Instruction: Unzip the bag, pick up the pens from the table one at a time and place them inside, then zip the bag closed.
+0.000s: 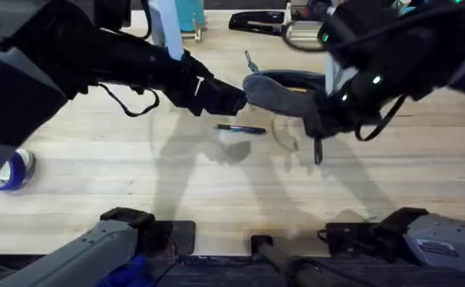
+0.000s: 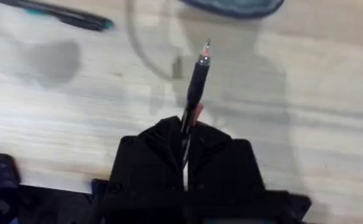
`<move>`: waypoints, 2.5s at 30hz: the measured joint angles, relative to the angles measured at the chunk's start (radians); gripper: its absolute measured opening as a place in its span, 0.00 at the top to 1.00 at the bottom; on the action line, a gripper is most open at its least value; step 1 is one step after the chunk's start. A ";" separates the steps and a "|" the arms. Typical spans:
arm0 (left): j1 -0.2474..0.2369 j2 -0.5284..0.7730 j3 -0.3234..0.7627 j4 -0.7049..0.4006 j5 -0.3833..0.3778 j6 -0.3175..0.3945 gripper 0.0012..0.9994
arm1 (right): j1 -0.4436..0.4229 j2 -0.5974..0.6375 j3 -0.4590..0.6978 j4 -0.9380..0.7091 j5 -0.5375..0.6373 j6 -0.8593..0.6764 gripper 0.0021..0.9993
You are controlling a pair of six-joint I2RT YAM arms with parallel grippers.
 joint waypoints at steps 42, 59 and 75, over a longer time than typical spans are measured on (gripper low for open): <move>0.000 0.000 0.000 0.000 0.000 0.000 0.00 | -0.102 0.057 0.193 0.210 0.023 -1.462 0.97; 0.000 0.000 0.000 0.000 0.000 0.000 0.00 | -0.138 0.271 0.193 0.307 -0.010 -1.548 0.97; 0.000 0.000 0.000 0.000 0.000 0.000 0.00 | -0.183 0.368 0.193 0.342 -0.087 -1.548 0.97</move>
